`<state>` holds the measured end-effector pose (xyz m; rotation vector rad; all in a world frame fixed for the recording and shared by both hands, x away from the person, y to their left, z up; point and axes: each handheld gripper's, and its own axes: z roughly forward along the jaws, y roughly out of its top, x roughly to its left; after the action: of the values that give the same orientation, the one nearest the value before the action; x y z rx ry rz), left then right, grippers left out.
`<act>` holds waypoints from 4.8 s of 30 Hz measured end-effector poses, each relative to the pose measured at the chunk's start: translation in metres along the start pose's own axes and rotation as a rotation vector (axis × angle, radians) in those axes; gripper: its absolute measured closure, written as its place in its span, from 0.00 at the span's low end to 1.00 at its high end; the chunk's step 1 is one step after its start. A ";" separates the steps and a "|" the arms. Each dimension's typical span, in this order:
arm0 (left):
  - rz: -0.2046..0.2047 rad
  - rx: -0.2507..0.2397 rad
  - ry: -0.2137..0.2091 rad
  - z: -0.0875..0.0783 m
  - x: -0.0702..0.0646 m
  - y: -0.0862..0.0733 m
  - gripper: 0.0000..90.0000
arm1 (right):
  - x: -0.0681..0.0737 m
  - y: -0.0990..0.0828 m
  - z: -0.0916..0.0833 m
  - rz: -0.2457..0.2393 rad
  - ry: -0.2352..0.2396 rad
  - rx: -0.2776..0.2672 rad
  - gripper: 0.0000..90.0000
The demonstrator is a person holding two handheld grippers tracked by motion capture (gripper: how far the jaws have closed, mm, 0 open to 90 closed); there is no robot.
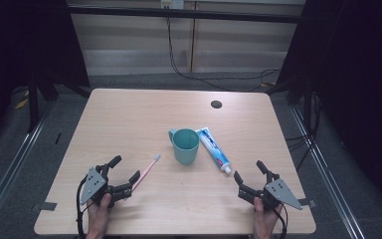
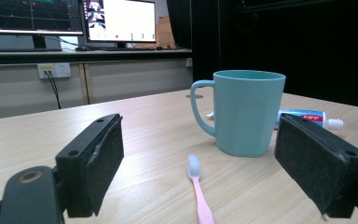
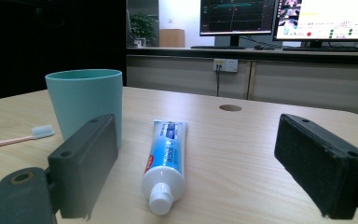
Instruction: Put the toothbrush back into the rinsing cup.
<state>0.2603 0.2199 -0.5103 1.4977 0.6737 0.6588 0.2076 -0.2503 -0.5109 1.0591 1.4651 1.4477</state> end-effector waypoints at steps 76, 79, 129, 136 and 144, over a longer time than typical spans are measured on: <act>-0.101 0.639 -0.202 0.043 0.015 0.087 0.46 | 0.000 0.000 0.000 0.005 -0.025 -0.003 0.15; -0.114 0.655 -0.209 0.045 0.015 0.089 0.49 | 0.000 0.000 0.000 0.008 -0.026 -0.004 0.15; -0.124 1.164 -0.223 0.111 0.026 0.069 0.49 | 0.001 0.000 0.001 0.005 -0.046 0.006 0.15; -0.128 1.207 -0.243 0.113 0.028 0.061 0.49 | 0.001 0.000 0.001 0.004 -0.046 0.005 0.15; -0.107 1.241 -0.243 0.117 0.028 0.055 0.55 | 0.001 0.000 0.001 0.004 -0.045 0.005 0.15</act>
<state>0.3677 0.1619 -0.4586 2.5810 1.0325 -0.1269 0.2078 -0.2491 -0.5107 1.0913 1.4362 1.4147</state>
